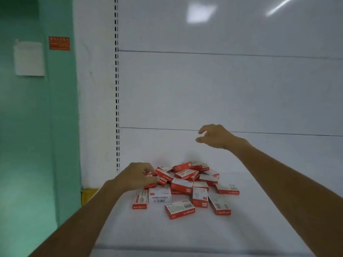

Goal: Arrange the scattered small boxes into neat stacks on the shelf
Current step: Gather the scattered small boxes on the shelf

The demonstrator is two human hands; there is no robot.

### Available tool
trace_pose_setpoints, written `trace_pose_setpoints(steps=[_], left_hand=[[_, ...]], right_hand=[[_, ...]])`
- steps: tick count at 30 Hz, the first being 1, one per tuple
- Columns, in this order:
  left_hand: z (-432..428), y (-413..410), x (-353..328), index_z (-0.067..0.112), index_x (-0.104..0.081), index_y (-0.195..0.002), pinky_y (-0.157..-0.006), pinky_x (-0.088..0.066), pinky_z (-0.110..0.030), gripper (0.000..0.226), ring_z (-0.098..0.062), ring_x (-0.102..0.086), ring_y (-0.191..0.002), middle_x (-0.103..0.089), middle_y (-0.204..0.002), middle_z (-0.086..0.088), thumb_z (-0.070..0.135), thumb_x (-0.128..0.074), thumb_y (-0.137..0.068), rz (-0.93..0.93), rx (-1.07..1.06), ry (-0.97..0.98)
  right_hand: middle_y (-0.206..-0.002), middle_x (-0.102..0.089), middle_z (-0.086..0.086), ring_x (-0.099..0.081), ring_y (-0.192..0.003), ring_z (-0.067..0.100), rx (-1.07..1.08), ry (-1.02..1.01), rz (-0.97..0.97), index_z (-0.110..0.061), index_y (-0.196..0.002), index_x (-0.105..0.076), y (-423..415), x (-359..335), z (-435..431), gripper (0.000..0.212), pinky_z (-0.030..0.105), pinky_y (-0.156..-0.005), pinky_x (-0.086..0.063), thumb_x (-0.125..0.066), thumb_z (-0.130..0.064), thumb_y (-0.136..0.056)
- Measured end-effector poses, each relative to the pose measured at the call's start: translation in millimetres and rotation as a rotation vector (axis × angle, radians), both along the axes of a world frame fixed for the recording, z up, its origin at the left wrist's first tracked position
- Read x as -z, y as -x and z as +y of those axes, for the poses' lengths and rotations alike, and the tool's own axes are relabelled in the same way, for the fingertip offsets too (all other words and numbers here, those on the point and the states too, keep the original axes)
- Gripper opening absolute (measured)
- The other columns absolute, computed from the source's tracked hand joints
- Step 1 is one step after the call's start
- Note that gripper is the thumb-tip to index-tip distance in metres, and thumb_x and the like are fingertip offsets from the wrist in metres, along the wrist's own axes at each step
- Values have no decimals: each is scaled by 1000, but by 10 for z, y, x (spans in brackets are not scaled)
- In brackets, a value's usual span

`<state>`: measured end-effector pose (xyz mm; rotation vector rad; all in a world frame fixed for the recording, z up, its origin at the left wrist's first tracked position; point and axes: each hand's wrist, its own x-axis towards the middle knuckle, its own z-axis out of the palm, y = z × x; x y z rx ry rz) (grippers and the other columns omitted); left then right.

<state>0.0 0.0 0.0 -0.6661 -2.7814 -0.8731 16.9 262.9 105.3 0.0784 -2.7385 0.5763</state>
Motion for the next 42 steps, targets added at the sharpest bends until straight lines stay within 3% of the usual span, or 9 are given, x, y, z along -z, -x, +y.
trace_pose_setpoints(steps=[3,7,10,14,21,25,33,37,42], left_hand=[[63,-74,151,32,-61,-109,-79,-45,-19,44,-6,-52,-98,-56,-114,12,54,-68,-72,-23,27,65],[68,-126,362,32,-60,-114,-94,-38,-24,56,-8,-43,-114,-51,-125,10,62,-67,-67,79,62,133],[47,-135,395,31,-58,-118,-98,-36,-24,53,-9,-37,-119,-47,-128,8,55,-67,-72,120,58,120],[45,-120,407,30,-56,-121,-102,-34,-26,49,-13,-34,-125,-45,-133,6,47,-67,-76,165,77,169],[54,-139,414,27,-55,-124,-100,-34,-24,47,-12,-36,-123,-45,-134,4,46,-62,-82,251,69,237],[80,-156,391,23,-54,-128,-98,-32,-23,48,-13,-40,-123,-48,-134,3,45,-57,-86,300,82,329],[112,-192,336,17,-64,-112,-74,-43,-24,40,-15,-60,-93,-67,-113,-3,43,-39,-95,317,76,366],[183,-228,280,14,-50,-129,-91,-41,-28,40,-21,-53,-114,-55,-131,-7,33,-33,-99,292,10,238],[305,-256,218,12,-49,-130,-88,-44,-28,39,-21,-55,-109,-56,-130,-10,32,-38,-98,256,-2,7]], right_hand=[[-132,-52,7,-50,-118,24,-7,-123,-166,-15,-120,-56,34,350,-34,46,34,-98,-39,-58,-46,-86],[-127,-56,5,-53,-111,21,-70,-142,-280,-13,-113,-62,20,758,-152,51,28,-88,-42,-55,-55,-84],[-114,-62,3,-57,-102,20,-106,-99,-297,-14,-105,-66,9,917,-278,51,28,-83,-44,-52,-58,-84],[-70,-58,2,-52,-66,15,-112,-68,-308,-16,-68,-56,75,1099,-376,49,22,-58,-34,-54,-64,-77],[-80,-61,1,-53,-68,11,-118,-66,-296,-13,-86,-61,70,1136,-392,45,21,-62,-38,-64,-57,-75],[-99,-66,4,-59,-83,15,-126,-76,-275,-12,-104,-63,43,1161,-386,48,23,-70,-45,-67,-50,-76],[-124,-55,1,-51,-110,18,-192,-20,-133,-18,-124,-53,-53,1138,-366,55,21,-82,-40,-73,-34,-75],[-121,-56,2,-49,-104,14,-208,36,-40,-16,-119,-53,-67,1102,-297,50,16,-73,-41,-75,-27,-75],[-116,-55,2,-50,-98,14,-151,52,-19,-16,-113,-48,-97,1079,-154,46,21,-75,-45,-73,-26,-77]])
